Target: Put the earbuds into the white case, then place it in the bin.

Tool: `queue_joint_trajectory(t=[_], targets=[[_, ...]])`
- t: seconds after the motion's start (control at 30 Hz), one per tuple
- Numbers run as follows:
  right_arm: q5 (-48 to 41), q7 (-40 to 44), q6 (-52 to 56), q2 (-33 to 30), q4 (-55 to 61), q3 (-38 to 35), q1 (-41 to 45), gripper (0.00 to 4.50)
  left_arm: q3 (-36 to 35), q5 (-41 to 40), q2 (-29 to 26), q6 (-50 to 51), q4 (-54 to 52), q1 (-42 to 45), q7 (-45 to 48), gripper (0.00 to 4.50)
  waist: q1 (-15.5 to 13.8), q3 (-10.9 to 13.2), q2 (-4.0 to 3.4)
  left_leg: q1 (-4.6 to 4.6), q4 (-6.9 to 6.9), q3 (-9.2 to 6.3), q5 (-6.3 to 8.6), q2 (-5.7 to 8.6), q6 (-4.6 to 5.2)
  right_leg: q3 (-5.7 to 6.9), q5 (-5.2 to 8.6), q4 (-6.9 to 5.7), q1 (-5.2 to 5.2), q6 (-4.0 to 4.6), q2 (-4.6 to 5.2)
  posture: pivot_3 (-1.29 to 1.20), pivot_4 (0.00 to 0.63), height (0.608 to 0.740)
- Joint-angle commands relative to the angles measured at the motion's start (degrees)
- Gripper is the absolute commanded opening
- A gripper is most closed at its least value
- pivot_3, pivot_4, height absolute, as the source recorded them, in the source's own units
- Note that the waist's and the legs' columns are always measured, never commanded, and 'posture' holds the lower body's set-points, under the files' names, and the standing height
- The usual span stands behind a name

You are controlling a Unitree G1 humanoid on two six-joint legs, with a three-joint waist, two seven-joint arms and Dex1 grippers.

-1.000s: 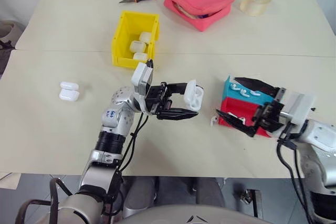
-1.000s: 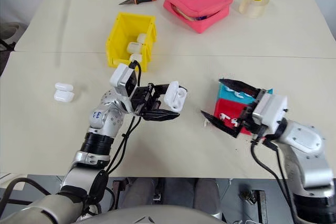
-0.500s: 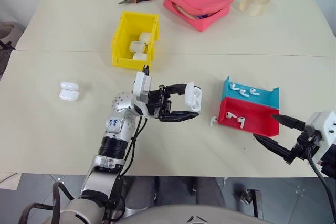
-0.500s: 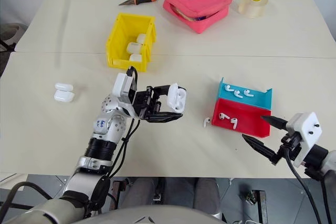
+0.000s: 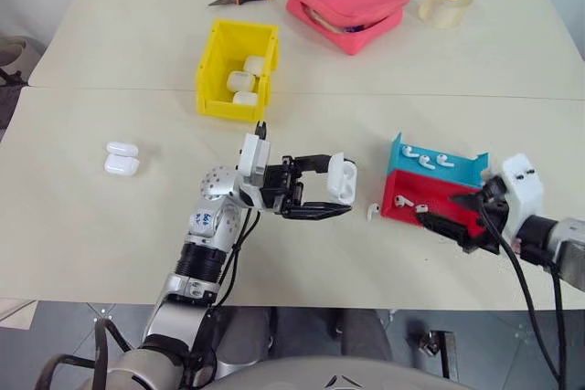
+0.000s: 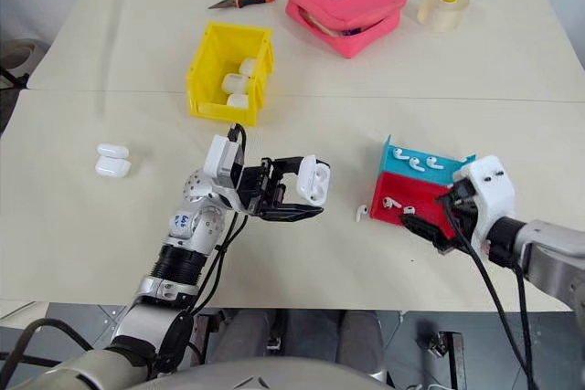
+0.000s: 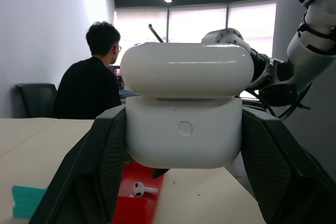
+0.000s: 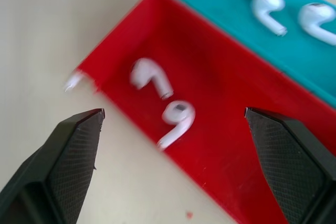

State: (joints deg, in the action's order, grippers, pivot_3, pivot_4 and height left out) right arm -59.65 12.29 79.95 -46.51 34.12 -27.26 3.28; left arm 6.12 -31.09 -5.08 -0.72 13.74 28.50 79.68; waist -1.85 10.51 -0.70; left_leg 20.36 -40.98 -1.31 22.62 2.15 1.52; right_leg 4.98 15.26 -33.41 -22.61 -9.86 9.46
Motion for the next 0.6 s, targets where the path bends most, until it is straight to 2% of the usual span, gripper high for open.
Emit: queue_joint_trajectory(t=[0.03, 0.37, 0.47, 0.6], targets=[[-0.4, -7.4, 9.5, 4.5, -1.2, -1.4, 5.3, 4.47, 0.6, -0.4, 0.2, -0.5, -2.6, -0.4, 0.1, 2.81, 0.0, 0.0, -0.03, 0.03, 0.0, 0.01, 0.0, 0.05, 0.0, -0.01, 0.0, 0.0, -0.04, 0.0, 0.0, 0.0, 0.15, 0.74], [0.9, -16.1, 12.6, 8.7, -1.5, 2.1, 8.5, 4.47, 0.5, -0.6, 0.0, -0.7, -3.1, -0.6, -0.7, 2.81, 0.3, 0.0, -0.04, 0.06, -0.01, 0.1, 0.0, 0.09, 0.01, -0.03, 0.0, -0.09, -0.11, -0.01, -0.01, 0.0, 0.15, 0.74], [-0.2, -17.1, 12.6, 8.2, -1.1, 2.8, 8.0, 3.85, 0.4, -0.6, -0.2, -0.7, -3.2, -0.7, -0.8, 2.81, 0.3, 0.0, -0.04, 0.04, -0.02, 0.12, -0.01, 0.08, 0.01, -0.04, 0.0, -0.11, -0.1, -0.01, -0.03, 0.0, 0.15, 0.74], [-2.1, -17.7, 12.6, 6.5, -0.7, 4.0, 7.0, 2.51, 0.4, -0.8, -0.2, -0.6, -3.2, -0.5, -1.0, 2.81, 0.4, 0.0, -0.04, 0.04, -0.01, 0.12, -0.01, 0.08, 0.02, -0.04, 0.0, -0.1, -0.1, -0.01, -0.03, 0.0, 0.15, 0.74]])
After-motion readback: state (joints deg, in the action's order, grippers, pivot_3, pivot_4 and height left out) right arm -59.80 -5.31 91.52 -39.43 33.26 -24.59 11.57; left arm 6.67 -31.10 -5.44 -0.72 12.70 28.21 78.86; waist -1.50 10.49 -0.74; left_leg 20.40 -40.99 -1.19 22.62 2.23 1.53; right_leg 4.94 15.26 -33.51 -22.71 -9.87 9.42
